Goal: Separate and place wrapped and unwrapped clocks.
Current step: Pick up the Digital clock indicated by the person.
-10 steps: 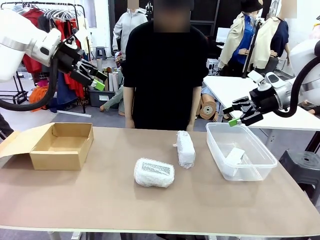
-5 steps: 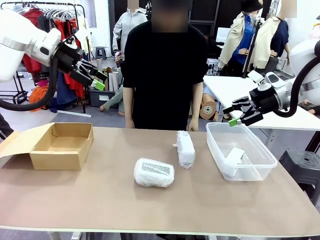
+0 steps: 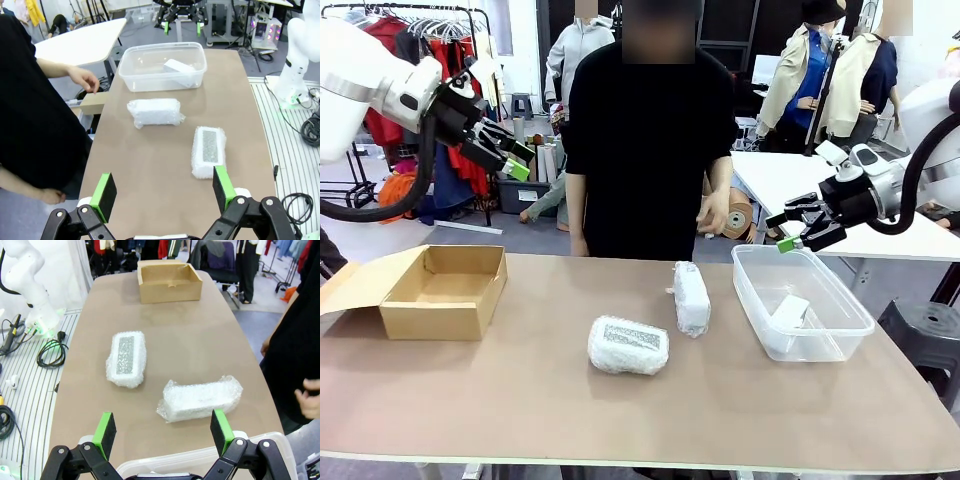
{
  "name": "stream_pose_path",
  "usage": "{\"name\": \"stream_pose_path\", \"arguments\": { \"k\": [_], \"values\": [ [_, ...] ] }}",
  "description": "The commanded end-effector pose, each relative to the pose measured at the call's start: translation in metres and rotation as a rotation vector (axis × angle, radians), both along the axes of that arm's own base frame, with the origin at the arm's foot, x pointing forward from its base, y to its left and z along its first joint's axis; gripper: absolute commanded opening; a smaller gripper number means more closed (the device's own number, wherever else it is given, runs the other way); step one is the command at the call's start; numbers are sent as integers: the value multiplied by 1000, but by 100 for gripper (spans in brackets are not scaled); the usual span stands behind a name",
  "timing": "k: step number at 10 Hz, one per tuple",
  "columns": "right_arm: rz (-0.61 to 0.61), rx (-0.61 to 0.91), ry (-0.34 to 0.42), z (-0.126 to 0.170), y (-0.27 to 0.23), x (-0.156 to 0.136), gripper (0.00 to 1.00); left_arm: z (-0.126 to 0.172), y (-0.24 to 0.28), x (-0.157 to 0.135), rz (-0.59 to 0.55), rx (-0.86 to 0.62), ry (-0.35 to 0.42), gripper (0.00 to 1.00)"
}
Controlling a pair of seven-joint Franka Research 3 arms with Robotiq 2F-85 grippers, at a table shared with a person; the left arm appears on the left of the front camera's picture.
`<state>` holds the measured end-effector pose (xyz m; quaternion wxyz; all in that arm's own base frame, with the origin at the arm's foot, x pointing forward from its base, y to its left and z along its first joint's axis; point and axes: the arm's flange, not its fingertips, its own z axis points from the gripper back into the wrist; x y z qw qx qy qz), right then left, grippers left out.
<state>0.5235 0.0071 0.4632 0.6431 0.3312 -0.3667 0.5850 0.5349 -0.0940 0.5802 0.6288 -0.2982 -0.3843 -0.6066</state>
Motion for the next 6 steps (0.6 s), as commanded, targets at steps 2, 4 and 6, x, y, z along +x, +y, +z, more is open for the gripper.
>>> {"name": "stream_pose_path", "arguments": {
  "k": [2,4,6],
  "values": [
    [0,0,-4,1,0,0,100,1,0,0,0,-3,-1,100],
    [0,0,-4,1,0,0,100,1,0,0,0,-3,-1,100],
    [0,0,-4,1,0,0,100,1,0,0,0,-3,-1,100]
  ]
}}
